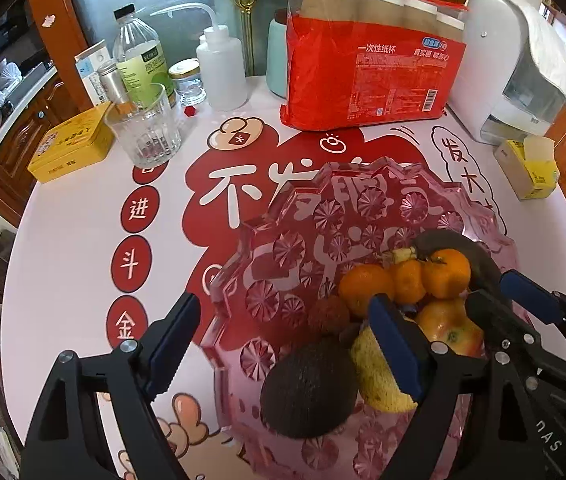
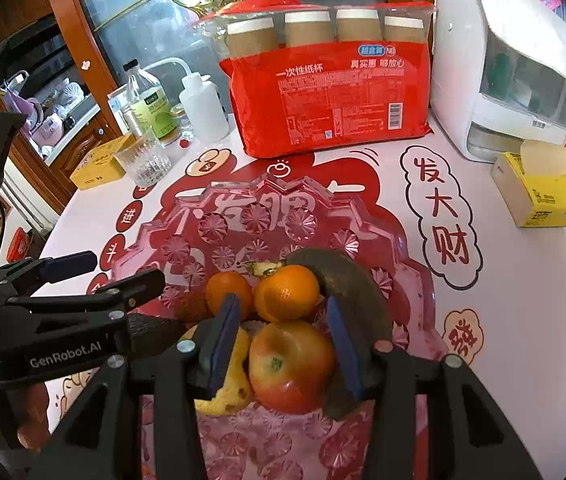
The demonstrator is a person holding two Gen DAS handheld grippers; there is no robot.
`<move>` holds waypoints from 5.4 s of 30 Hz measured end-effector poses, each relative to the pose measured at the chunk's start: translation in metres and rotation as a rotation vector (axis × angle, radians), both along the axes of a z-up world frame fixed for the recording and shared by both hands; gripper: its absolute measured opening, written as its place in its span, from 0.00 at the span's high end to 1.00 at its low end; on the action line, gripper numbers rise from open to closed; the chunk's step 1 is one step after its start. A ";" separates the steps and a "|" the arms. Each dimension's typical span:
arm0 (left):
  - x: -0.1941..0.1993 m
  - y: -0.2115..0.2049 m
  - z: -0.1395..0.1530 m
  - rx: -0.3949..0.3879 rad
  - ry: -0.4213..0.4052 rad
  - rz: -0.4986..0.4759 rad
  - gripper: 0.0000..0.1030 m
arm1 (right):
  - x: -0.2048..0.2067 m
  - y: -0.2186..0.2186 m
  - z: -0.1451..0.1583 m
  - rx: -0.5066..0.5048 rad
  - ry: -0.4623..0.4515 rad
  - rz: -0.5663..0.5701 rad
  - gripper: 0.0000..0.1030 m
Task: Organize fruits
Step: 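Lower the lychee and tangerine into the bowl and open both tools, then withdraw both tools from the bowl, then move the left tool toward small oranges while the right tool reaches an orange, then grasp a small orange with the left tool while the right tool grasps the large orange, then lift both oranges and carry them over the pink bowl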
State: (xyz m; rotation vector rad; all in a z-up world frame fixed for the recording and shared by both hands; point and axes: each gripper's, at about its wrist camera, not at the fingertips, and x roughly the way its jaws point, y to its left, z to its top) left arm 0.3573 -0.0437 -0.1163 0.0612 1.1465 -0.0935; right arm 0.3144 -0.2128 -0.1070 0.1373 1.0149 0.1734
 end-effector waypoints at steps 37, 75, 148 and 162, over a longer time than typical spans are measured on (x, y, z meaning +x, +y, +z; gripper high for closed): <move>-0.190 0.028 0.185 -0.017 -0.240 0.022 0.10 | -0.166 0.016 0.167 -0.012 -0.252 0.037 0.51; -0.221 0.067 0.017 -0.064 0.039 -0.216 0.21 | -0.202 0.049 -0.004 0.085 0.145 0.020 0.43; -0.197 0.031 0.243 -0.009 -0.317 -0.300 0.74 | -0.191 0.026 0.208 -0.047 -0.274 0.166 0.59; -0.081 0.012 0.230 -0.018 -0.312 -0.306 0.73 | -0.086 0.026 0.233 -0.063 -0.340 0.090 0.59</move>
